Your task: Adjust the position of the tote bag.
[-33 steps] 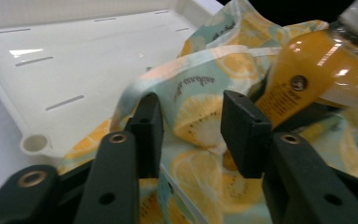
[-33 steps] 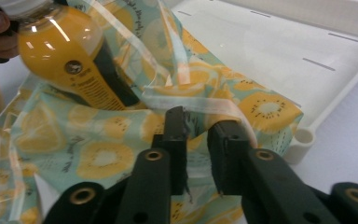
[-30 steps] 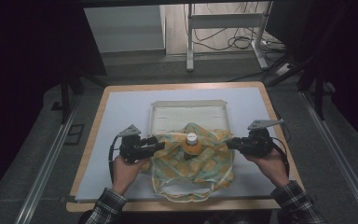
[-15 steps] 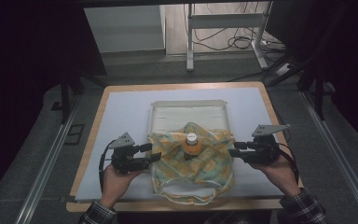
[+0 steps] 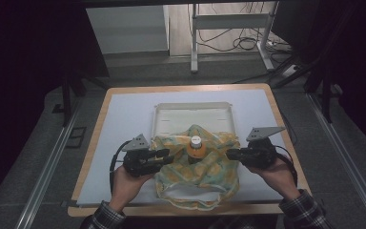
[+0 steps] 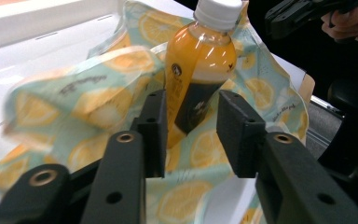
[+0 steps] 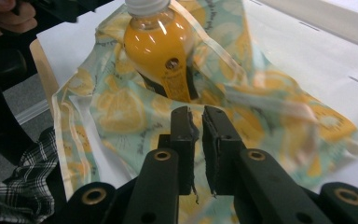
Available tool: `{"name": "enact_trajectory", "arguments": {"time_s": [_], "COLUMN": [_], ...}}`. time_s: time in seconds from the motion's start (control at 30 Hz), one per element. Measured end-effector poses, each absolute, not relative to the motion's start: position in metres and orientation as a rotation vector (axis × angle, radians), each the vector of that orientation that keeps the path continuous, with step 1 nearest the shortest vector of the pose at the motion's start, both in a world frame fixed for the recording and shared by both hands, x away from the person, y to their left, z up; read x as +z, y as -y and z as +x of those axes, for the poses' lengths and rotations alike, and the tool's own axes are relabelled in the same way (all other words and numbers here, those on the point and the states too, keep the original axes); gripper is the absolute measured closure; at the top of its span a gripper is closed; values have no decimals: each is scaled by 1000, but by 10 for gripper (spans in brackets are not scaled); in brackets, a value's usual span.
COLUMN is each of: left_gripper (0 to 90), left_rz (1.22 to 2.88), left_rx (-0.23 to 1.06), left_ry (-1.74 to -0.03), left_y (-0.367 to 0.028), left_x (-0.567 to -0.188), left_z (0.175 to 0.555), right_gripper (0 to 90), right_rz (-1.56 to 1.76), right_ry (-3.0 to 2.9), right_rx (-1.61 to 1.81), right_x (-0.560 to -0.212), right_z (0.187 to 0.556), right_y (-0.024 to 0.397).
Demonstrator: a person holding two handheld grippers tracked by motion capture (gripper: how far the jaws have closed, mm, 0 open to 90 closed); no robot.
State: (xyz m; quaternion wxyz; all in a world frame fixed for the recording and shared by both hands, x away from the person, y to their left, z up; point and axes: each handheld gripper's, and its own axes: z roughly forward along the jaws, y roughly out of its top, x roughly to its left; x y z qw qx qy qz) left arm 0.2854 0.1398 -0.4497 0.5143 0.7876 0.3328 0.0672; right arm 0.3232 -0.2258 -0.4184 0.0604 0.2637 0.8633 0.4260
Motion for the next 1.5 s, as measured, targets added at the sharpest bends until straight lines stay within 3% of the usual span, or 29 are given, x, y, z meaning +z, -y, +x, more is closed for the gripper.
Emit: {"name": "enact_trajectory", "arguments": {"time_s": [0.27, 0.37, 1.0, 1.5], "left_gripper": [847, 877, 866, 864], "left_rz": [1937, 1948, 2044, 2103], "left_rx": [162, 148, 107, 36], "left_ry": [-797, -808, -903, -920], "left_y": [-122, -118, -107, -105], "left_x": [-458, -464, -509, -528], "left_z": [305, 313, 338, 337], "right_gripper": [884, 885, 886, 886], "right_rz": [785, 787, 858, 819], "right_ry": [-2646, -2651, -2662, -2763], "right_rx": [1264, 1252, 1041, 940], "right_x": [-431, -434, -487, -511], "right_z": [342, 345, 381, 378], "right_y": [195, 190, 161, 155]}}
